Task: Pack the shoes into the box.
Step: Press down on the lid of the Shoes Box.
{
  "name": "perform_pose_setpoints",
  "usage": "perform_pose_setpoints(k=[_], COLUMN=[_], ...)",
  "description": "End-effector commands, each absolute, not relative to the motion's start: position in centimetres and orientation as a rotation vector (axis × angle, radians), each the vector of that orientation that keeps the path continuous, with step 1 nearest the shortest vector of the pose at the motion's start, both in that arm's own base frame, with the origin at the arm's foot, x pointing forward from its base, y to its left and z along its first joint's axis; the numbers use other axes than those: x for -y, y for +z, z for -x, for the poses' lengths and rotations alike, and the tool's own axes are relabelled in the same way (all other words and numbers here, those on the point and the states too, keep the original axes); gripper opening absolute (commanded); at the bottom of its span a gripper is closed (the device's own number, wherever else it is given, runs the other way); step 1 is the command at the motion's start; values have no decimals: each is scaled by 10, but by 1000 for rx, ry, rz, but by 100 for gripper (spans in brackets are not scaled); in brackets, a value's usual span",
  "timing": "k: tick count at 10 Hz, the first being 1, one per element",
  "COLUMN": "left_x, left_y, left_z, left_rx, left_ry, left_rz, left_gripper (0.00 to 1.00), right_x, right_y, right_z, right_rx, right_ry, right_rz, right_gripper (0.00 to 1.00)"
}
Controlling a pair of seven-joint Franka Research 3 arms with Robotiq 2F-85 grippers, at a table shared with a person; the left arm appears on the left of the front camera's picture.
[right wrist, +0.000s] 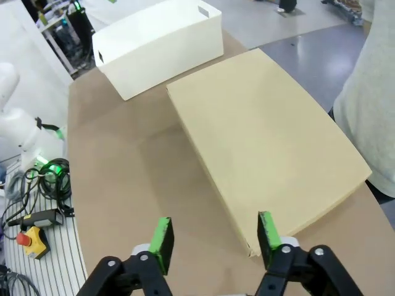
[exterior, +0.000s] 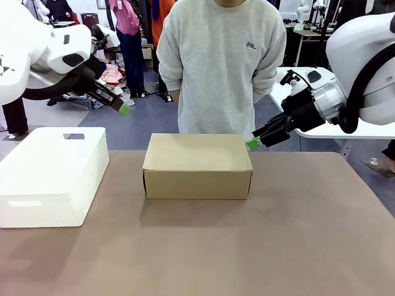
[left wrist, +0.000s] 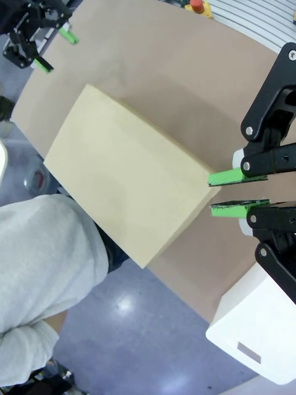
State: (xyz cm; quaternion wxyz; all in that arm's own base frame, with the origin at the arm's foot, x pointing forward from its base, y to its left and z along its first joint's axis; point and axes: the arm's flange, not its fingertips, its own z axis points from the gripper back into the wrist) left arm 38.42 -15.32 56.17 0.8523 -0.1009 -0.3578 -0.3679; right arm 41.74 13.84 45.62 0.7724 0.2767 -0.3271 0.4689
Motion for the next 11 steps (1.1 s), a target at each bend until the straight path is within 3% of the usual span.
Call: perform_pose_setpoints(k=[1,11], left_x=[166,230], left_y=[560,509], left_z=[-393,-445], left_rx=[746,687], left_ry=[-747,-684], left_rz=[238,301], left_gripper=[19,19], right_x=[-144,-145], right_y=[463,492], right_z=[-401,-347], right_rx=[685,733], right_ry=[978,913], right_rz=[-534,-297], right_gripper=[100,100])
